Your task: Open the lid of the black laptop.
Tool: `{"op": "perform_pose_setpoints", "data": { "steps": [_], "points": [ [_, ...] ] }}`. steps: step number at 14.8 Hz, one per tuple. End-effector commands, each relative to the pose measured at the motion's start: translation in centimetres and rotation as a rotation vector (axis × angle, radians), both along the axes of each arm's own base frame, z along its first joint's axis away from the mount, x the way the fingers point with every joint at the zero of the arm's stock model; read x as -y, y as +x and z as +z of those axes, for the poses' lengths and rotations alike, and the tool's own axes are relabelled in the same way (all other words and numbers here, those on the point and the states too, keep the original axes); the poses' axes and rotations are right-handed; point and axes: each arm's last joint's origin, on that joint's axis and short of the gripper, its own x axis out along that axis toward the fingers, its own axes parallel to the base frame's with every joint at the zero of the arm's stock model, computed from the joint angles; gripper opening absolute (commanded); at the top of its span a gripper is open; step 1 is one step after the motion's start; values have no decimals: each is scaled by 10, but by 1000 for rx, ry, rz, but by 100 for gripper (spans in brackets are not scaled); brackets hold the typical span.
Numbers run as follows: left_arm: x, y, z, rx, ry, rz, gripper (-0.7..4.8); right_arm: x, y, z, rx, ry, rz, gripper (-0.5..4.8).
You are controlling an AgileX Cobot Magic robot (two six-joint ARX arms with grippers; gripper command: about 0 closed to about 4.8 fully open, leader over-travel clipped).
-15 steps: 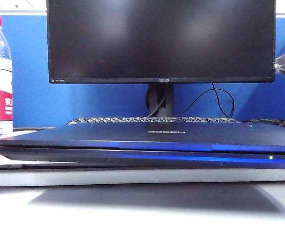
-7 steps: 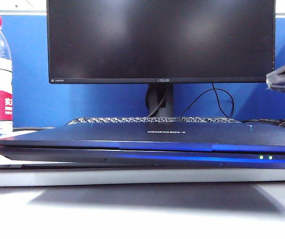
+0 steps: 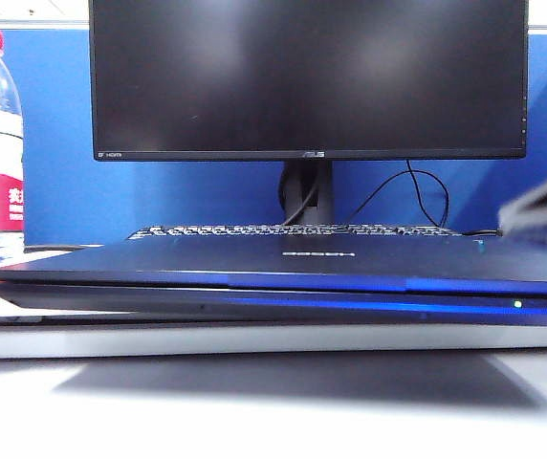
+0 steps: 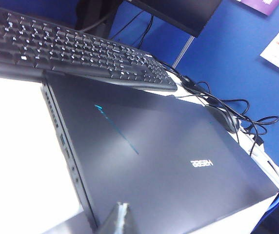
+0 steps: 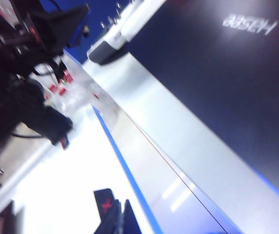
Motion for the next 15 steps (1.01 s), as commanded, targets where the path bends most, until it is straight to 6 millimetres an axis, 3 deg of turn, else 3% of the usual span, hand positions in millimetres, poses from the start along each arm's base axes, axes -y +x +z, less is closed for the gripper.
{"op": "perform_pose_setpoints", "data": {
  "steps": [1,8,15],
  "points": [
    [0,0,-1,-9,-3,-4,-1,-3,2,-10,1,-113,-65,-6],
    [0,0,-3,-28,2,-4,-1,-15,-1,-7,124,-174,-160,-6],
    [0,0,-3,-22,10,-2,-1,-13,2,-5,167,-203,-286,-6]
  ]
}}
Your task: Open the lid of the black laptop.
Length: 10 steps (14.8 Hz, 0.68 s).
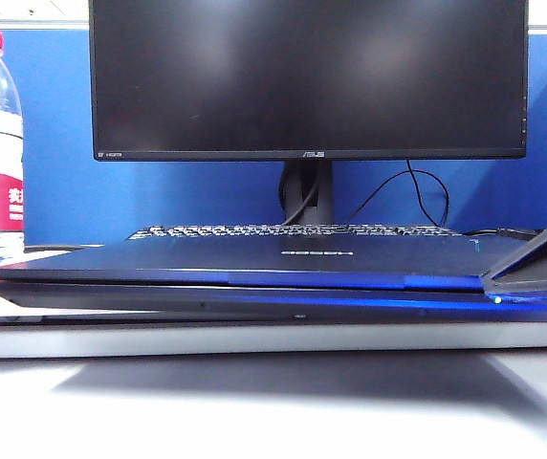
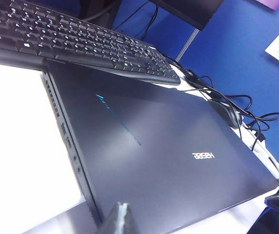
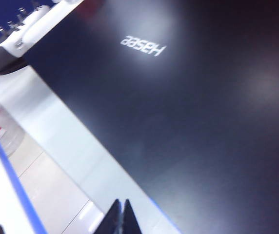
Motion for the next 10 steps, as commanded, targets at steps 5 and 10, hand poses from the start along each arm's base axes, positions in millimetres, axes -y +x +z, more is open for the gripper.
{"op": "perform_pose_setpoints", "data": {
  "steps": [5,10],
  "points": [
    [0,0,0,15,13,-2,-1,1,0,-3,-6,-31,-43,-6],
    [0,0,0,18,16,-3,-1,2,1,-4,-7,-38,-54,-6]
  ]
}}
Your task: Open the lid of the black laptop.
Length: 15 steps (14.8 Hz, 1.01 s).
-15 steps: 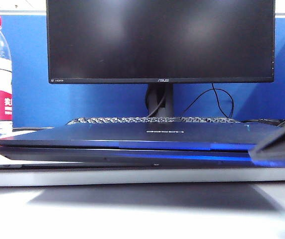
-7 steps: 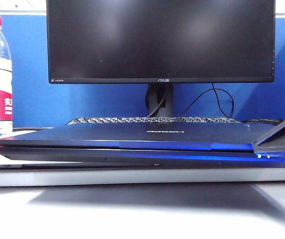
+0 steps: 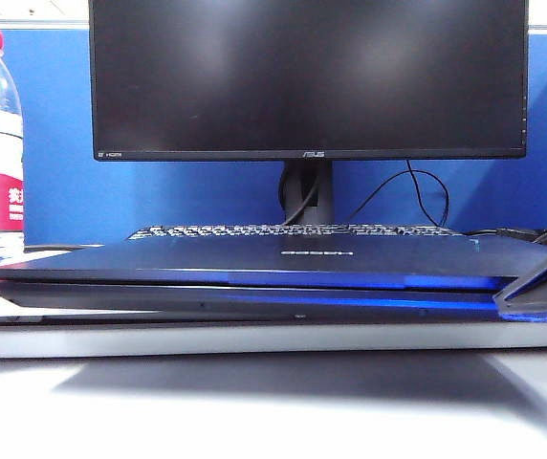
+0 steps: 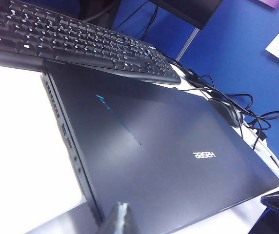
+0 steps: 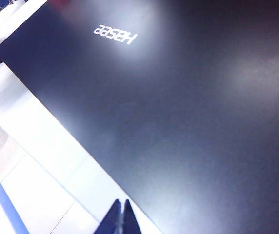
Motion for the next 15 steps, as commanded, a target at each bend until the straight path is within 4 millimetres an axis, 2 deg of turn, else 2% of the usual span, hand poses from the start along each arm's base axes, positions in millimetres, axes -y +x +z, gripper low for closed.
{"op": "perform_pose_setpoints", "data": {
  "steps": [1,12,15],
  "points": [
    [0,0,0,13,11,-2,-1,0,1,1,22,8,-15,-6],
    [0,0,0,25,25,-4,-1,0,4,6,86,13,-86,-6],
    [0,0,0,25,25,-4,-1,0,6,14,133,15,-118,-6]
  ]
}}
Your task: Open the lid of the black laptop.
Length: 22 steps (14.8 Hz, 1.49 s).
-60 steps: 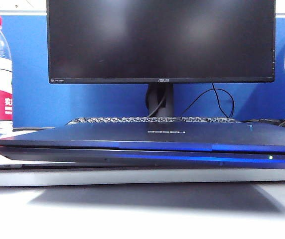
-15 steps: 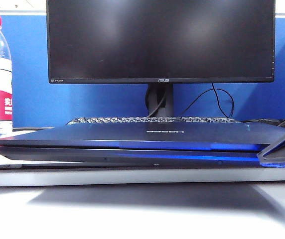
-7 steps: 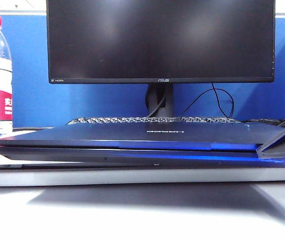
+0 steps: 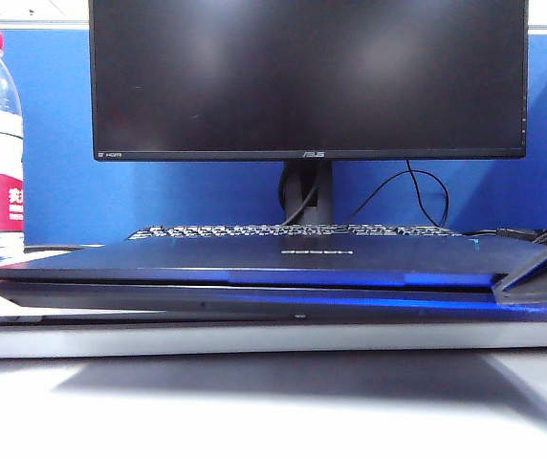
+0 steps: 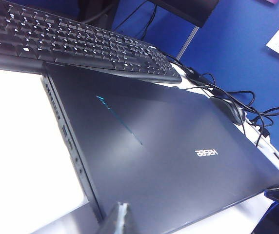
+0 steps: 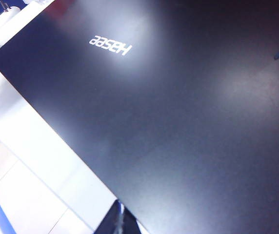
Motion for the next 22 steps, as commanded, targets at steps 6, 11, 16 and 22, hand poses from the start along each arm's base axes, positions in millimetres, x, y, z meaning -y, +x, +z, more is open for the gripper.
{"op": "perform_pose_setpoints", "data": {
  "steps": [6,11,16,22],
  "points": [
    [1,-2,0,9,9,-69,-1,0,6,20,148,29,-107,-6],
    [5,-6,-3,18,21,-237,0,0,6,21,150,33,-106,-6],
    [15,-10,-3,-29,-16,-380,26,0,6,21,153,36,-106,-6],
    [25,-12,-3,-31,-4,-426,50,0,6,21,155,40,-103,-6]
  ]
}}
